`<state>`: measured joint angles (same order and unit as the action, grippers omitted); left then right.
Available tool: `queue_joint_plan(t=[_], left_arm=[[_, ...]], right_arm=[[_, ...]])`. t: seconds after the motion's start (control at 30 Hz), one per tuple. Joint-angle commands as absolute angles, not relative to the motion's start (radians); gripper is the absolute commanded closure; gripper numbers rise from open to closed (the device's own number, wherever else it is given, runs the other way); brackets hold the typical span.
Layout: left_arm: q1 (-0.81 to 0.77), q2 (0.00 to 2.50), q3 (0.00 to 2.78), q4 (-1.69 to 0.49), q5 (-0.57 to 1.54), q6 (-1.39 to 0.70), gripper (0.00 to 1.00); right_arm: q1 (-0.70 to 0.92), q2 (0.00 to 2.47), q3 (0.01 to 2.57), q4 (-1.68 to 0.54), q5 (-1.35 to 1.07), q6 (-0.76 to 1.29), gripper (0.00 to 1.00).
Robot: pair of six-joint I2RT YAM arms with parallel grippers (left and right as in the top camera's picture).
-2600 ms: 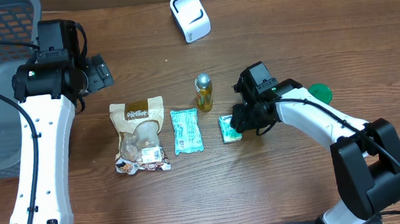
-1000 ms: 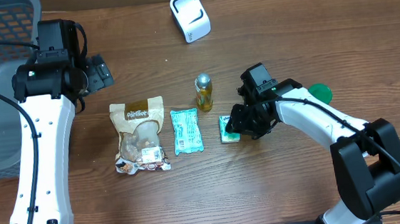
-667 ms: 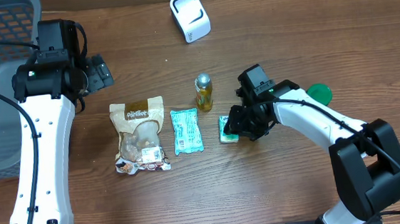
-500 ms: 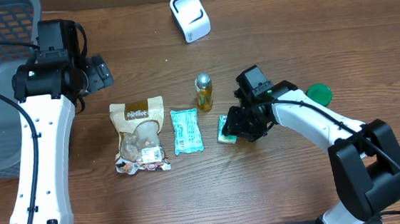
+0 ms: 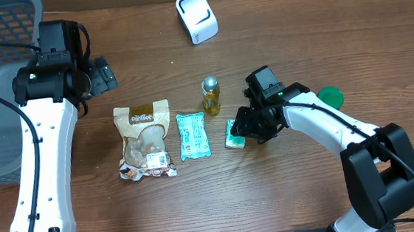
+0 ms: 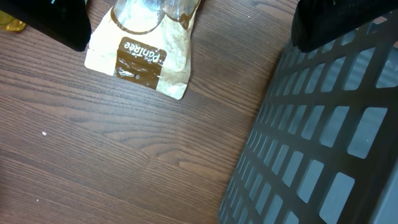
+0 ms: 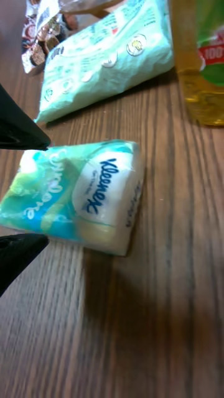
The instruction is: Scan the item barcode
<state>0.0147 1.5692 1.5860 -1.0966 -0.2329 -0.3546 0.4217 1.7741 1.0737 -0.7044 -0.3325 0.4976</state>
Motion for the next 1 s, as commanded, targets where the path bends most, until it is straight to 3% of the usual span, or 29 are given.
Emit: queue_joint_plan(t=[0.0,0.47,0.97], left_arm=[[0.013,1.566,1.591,-1.096,-0.242,-0.328,0.00],[0.013,1.566,1.591,-1.096,-0.242,-0.328,0.00],[0.013,1.566,1.591,-1.096,-0.242,-0.328,0.01]], right_arm=[[0.417,1.779,1.079,-0.700,-0.289,0.502,0.60],[0.420,1.785,1.013,-0.616,-0.292,0.554,0.62],[0.419,1.796,0.955,-0.506,-0.289,0.629,0.75]])
